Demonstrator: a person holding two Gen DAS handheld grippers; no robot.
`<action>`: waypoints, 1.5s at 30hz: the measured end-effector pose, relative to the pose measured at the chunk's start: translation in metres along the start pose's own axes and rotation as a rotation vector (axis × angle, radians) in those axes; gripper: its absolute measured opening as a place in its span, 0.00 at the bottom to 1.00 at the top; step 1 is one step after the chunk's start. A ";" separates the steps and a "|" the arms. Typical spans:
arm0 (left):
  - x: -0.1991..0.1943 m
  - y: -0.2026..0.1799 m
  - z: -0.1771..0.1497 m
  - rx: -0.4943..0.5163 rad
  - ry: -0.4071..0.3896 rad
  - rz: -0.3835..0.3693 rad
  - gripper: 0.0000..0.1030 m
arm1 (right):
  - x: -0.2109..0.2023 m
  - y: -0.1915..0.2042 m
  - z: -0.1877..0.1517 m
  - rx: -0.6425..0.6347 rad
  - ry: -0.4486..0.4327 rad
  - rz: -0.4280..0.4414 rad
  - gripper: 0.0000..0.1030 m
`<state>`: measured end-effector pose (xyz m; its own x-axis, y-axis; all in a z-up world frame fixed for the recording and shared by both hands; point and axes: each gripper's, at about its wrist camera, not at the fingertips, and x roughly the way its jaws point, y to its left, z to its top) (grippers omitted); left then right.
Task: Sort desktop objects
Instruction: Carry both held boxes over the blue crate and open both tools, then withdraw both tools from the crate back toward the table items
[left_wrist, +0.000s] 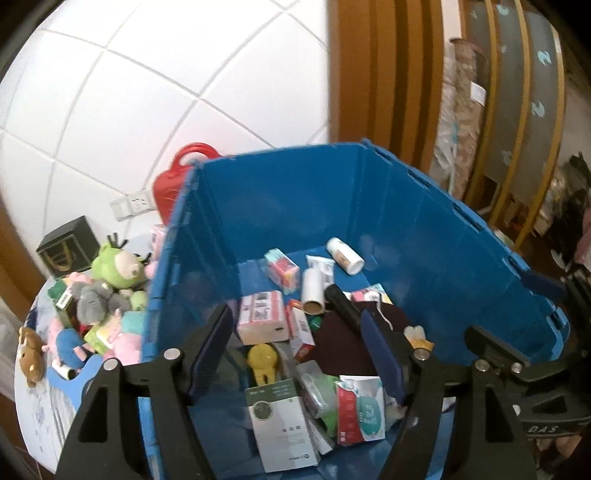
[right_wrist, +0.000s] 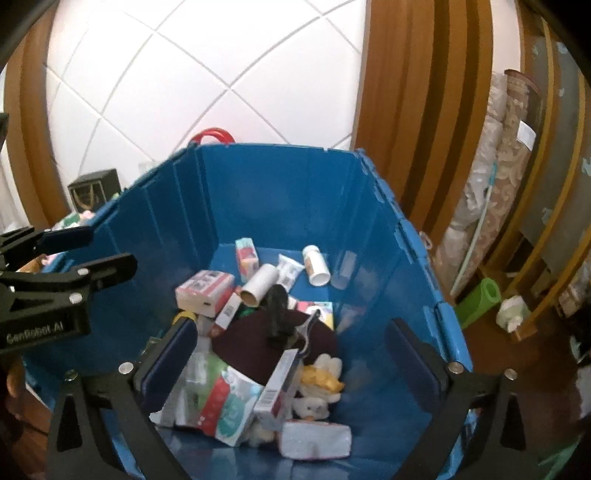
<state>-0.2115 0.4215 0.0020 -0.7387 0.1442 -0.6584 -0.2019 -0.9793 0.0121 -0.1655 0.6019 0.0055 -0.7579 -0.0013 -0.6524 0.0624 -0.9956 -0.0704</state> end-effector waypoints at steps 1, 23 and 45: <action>-0.004 0.004 -0.001 -0.010 -0.013 0.007 0.69 | -0.002 0.000 0.000 0.006 -0.003 0.004 1.00; -0.087 0.142 -0.060 -0.206 -0.177 0.231 0.76 | -0.024 0.116 0.000 -0.094 -0.108 0.162 1.00; -0.136 0.439 -0.213 -0.319 -0.024 0.378 0.76 | -0.019 0.408 -0.017 -0.119 -0.042 0.274 1.00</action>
<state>-0.0626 -0.0584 -0.0637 -0.7379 -0.2304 -0.6344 0.2872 -0.9578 0.0137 -0.1145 0.1970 -0.0239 -0.7279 -0.2751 -0.6280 0.3424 -0.9394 0.0146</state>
